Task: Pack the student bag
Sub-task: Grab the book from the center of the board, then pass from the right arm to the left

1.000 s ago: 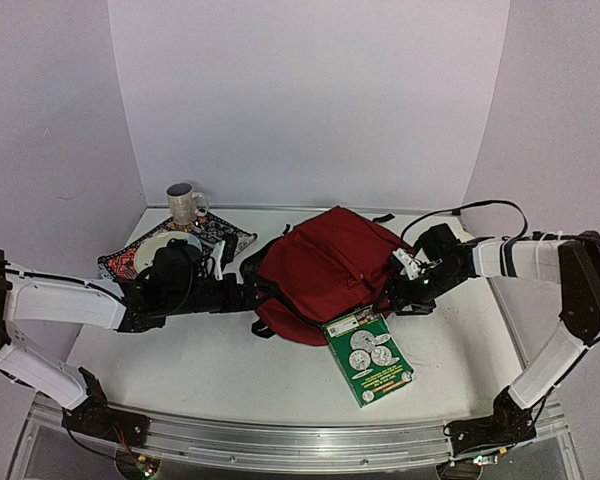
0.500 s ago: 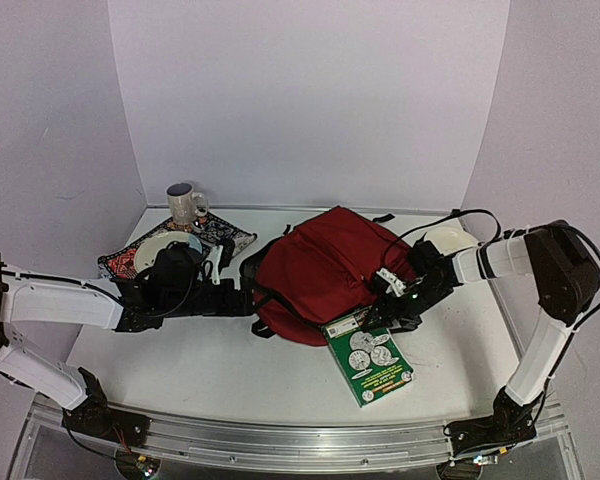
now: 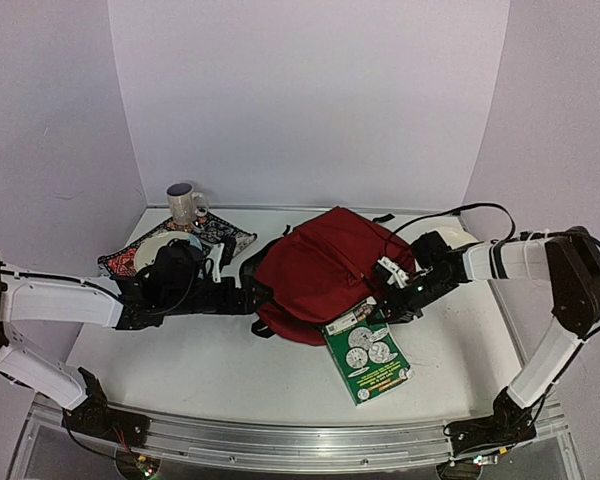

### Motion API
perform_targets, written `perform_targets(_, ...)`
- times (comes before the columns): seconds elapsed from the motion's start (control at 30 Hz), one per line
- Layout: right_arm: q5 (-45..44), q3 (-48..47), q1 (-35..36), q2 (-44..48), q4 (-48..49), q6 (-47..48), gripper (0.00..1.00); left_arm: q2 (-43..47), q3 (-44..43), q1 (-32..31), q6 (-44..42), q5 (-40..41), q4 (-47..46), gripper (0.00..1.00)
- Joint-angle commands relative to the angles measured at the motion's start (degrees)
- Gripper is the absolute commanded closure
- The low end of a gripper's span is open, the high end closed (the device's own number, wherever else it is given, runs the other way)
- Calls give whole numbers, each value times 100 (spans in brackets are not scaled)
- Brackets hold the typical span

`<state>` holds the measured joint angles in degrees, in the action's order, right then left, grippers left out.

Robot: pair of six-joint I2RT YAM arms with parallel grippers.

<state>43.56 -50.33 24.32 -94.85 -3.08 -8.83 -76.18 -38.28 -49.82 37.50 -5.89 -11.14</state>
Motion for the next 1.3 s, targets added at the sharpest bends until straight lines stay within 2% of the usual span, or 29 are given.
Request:
perform_targets(0.0,450,-291,9,633,-226,-148,100,175,-372,25,-67,9,59,6)
perform_targets(0.33,479,-1128,38,1453,-132,-993,100,401,-574,25,31,251,197,4)
perform_targets(0.63,-69,-1538,187,1895,1077,-2352,100,331,-736,77,273,269,22,1)
perform_targets(0.87,-258,-1642,413,1836,1952,-3071,100,155,-879,396,542,-317,-400,0)
perform_targets(0.97,-714,-1709,553,1794,2229,-3366,100,122,-910,456,625,-537,-640,0)
perform_targets(1.1,-1468,-1372,746,1785,3304,-4214,100,83,-865,455,852,-727,-1087,1)
perform_targets(1.27,-2151,-1045,1028,1621,4492,-4925,100,16,-533,456,1509,-850,-2091,0)
